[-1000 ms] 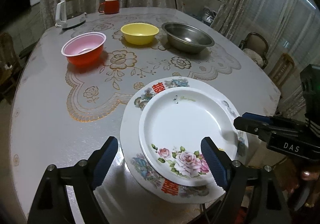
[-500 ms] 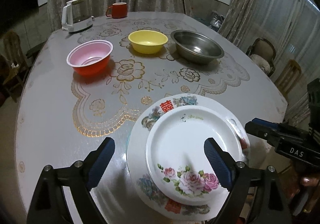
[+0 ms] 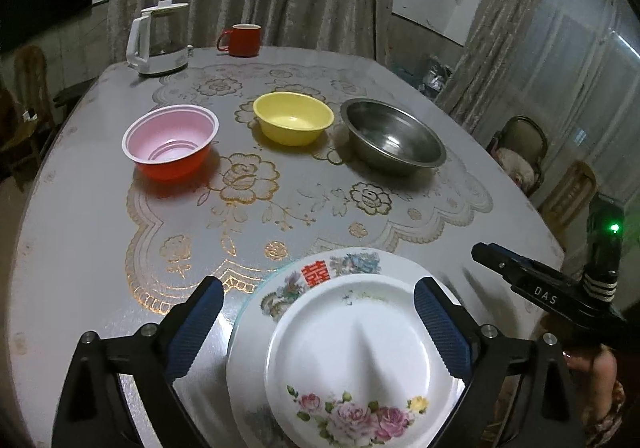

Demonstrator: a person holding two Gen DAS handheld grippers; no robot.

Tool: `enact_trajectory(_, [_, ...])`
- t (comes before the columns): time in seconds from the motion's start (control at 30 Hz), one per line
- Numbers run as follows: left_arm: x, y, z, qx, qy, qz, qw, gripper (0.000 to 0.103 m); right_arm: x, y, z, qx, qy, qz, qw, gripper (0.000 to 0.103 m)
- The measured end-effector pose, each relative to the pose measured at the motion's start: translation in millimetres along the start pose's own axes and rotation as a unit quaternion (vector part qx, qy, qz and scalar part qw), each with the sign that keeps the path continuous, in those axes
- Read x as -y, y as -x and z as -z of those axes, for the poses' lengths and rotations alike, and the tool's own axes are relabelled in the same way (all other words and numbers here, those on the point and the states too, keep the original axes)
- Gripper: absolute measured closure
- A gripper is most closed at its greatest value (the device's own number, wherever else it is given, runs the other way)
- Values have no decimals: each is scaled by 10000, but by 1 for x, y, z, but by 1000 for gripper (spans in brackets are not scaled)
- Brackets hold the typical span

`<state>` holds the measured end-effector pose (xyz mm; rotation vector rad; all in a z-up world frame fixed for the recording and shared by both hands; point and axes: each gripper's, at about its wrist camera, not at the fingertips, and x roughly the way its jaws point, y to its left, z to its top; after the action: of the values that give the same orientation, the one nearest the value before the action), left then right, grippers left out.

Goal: Organize plates and bowls
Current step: 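Withdraw both tools from the plate stack and move toward the steel bowl, then grip the steel bowl rim with the right tool while the left tool grips it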

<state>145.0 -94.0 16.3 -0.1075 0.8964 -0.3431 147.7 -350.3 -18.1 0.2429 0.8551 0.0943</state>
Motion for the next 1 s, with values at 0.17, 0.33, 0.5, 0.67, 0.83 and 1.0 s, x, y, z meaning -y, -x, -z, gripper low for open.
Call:
enact_trajectory(0.17, [-7,-15,-5,-184,160,-88,9997,6,13,-16,-1,-149,-177,-53,9997,66])
enact_trajectory(0.33, [-9,-25,-11,-291,277,-87,9992,6,21,-26,-5,-242,-216,-44,9995,66])
enact_trajectory(0.5, [-8,-31,-20,-306,290,-101,9991,6,26,-38,-25,-237,-204,-33,9995,64])
enact_trajectory(0.67, [-6,-40,-30,-336,231,-143,9991,6,36,-49,-58,32,-232,110,9997,63])
enact_trajectory(0.83, [-3,-55,-45,-443,115,-119,9989,6,49,-66,-86,290,-385,120,9988,62])
enact_trajectory(1.0, [1,-67,-57,-510,17,-156,9986,6,60,-93,-108,307,-546,29,9980,60])
